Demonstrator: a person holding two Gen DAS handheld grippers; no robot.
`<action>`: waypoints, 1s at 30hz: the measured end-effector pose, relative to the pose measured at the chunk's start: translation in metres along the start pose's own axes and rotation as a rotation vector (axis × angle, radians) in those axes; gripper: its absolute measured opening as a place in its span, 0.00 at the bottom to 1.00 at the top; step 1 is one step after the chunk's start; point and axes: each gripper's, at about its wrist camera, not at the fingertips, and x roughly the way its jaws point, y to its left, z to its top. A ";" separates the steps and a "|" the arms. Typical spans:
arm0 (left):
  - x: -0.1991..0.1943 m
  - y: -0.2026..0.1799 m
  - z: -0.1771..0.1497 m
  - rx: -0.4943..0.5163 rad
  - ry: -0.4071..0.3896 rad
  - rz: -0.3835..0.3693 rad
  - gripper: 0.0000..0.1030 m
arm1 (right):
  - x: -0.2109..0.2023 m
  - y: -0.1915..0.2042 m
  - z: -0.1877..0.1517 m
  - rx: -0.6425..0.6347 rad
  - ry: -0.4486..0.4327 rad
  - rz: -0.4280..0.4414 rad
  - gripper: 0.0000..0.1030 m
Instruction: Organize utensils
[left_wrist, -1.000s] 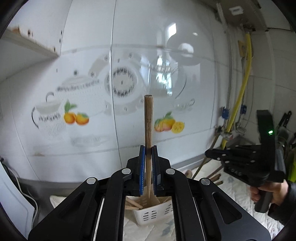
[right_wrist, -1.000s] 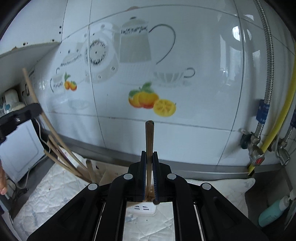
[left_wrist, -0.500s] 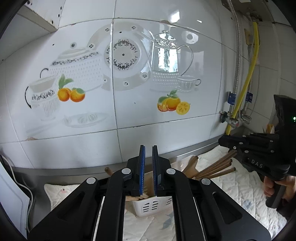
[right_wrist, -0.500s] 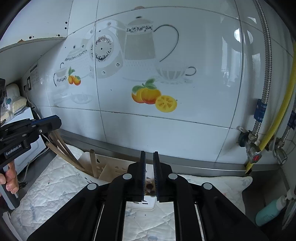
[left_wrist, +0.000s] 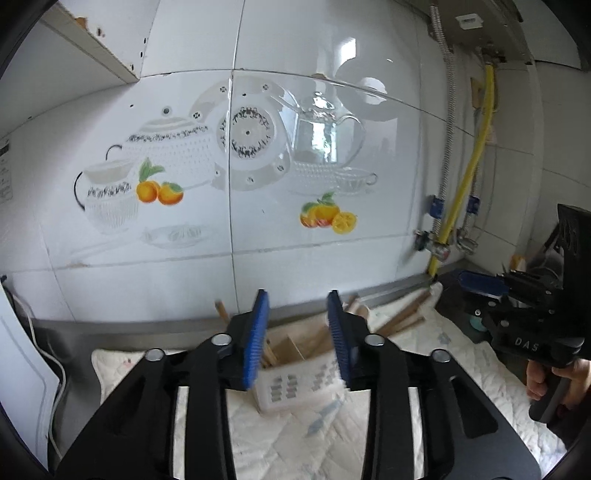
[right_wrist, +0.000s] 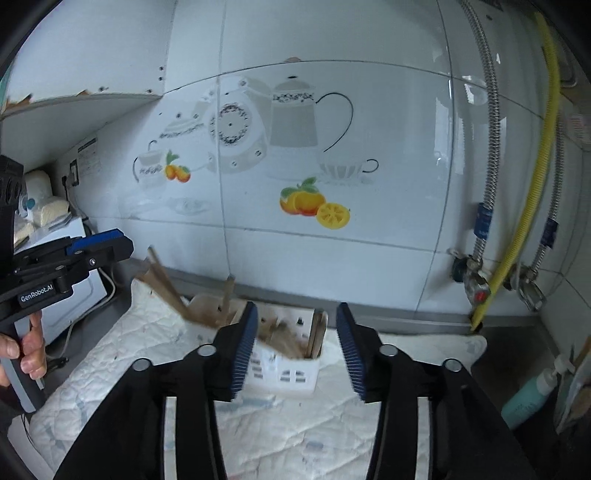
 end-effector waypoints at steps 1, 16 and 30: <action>-0.005 -0.002 -0.006 -0.001 0.005 -0.001 0.39 | -0.006 0.005 -0.007 -0.003 0.002 -0.003 0.55; -0.058 -0.017 -0.109 0.013 0.102 -0.025 0.85 | -0.052 0.047 -0.109 0.067 0.054 0.006 0.86; -0.090 -0.010 -0.172 -0.011 0.186 0.033 0.95 | -0.068 0.086 -0.164 0.027 0.127 -0.021 0.89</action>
